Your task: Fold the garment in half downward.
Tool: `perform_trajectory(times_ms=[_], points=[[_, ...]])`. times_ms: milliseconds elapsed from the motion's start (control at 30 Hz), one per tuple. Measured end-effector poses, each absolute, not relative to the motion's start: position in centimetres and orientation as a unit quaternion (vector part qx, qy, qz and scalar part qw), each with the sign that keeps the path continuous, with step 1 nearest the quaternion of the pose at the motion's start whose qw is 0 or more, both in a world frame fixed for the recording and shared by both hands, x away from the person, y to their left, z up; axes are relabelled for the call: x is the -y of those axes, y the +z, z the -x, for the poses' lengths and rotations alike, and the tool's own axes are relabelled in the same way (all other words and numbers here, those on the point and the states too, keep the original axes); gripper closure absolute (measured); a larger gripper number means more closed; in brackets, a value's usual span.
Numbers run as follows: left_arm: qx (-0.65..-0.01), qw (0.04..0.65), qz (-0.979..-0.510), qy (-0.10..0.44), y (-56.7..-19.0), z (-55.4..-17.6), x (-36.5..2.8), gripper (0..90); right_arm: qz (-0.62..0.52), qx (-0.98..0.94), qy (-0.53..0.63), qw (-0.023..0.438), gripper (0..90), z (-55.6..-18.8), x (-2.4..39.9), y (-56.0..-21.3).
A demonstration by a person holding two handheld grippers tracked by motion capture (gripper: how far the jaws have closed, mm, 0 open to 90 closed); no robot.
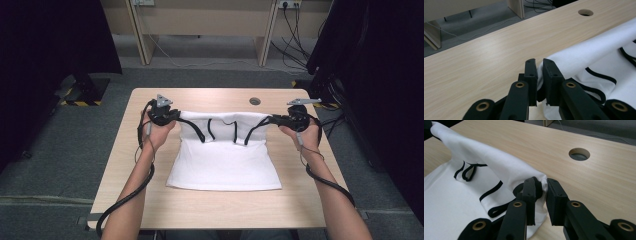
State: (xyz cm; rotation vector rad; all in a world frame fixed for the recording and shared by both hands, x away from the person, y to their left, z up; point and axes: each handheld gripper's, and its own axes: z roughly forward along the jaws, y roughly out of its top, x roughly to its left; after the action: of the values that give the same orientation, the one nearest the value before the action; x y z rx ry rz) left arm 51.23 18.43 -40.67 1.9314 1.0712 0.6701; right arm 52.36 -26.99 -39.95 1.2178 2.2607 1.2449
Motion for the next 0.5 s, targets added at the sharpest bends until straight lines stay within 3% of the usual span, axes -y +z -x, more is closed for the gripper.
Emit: perform_trajectory(times_ms=[500], points=[[-0.378,0.378,-0.795,0.286,-42.1,-48.0,-17.7,82.1,-0.385,-0.815,0.406,0.149,78.6,-50.1,26.7,-41.4]])
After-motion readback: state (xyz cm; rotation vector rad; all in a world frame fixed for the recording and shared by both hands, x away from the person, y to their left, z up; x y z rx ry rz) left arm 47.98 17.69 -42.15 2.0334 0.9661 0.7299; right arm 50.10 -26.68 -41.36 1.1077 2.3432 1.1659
